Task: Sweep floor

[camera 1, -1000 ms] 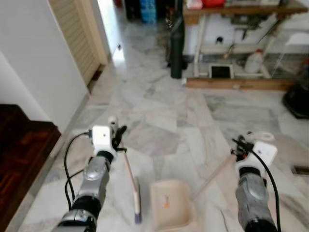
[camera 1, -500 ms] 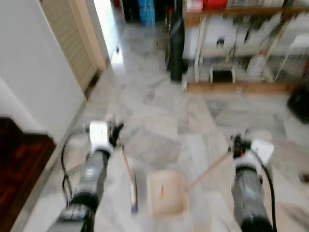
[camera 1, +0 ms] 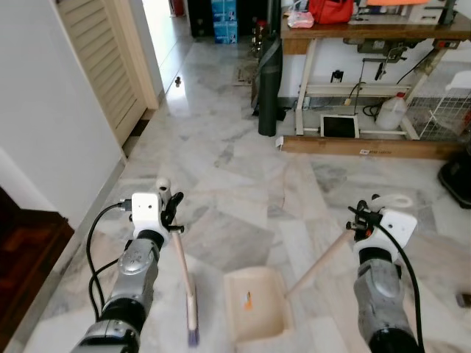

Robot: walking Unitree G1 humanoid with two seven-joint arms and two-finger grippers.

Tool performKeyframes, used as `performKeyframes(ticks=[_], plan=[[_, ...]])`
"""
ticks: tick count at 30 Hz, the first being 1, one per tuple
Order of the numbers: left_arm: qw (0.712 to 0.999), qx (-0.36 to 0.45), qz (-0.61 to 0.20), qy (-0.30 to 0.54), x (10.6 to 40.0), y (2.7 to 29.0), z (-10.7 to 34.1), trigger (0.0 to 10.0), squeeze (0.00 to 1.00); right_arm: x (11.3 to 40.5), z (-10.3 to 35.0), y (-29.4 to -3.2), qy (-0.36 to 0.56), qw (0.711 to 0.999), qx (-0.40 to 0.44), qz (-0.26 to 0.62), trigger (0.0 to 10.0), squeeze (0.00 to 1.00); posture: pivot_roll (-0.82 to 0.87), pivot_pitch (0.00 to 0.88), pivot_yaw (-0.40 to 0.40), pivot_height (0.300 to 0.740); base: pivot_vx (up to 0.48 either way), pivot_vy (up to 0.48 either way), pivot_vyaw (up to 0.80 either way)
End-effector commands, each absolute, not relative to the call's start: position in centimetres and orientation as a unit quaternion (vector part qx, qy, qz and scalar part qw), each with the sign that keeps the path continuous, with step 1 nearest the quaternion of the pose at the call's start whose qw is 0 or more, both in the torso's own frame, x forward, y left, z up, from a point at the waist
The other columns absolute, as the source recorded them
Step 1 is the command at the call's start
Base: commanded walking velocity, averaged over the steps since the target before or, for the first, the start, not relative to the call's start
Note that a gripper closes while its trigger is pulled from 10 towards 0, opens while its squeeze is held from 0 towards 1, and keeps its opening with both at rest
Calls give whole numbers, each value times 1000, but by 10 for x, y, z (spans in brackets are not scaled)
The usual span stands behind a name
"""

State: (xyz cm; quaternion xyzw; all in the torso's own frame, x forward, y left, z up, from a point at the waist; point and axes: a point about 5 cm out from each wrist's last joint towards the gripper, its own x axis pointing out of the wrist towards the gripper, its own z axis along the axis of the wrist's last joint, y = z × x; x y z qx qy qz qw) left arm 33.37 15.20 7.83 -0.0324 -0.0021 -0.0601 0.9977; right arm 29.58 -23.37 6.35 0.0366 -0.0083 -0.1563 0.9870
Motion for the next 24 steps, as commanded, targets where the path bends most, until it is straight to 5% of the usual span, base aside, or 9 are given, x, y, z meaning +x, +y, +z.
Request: performKeyframes(ticks=[1,24], plan=[[998,-28,-50,-31,339,161,92,10000,0,303,75,-226,-37,988,36,-142,10000,0,-160,4,42,740,379,0,0],[998,-29,-49,-29,335,154,86,10000,0,307,83,-235,-47,991,20,-127,10000,0,-163,0,6,740,378,0,0]])
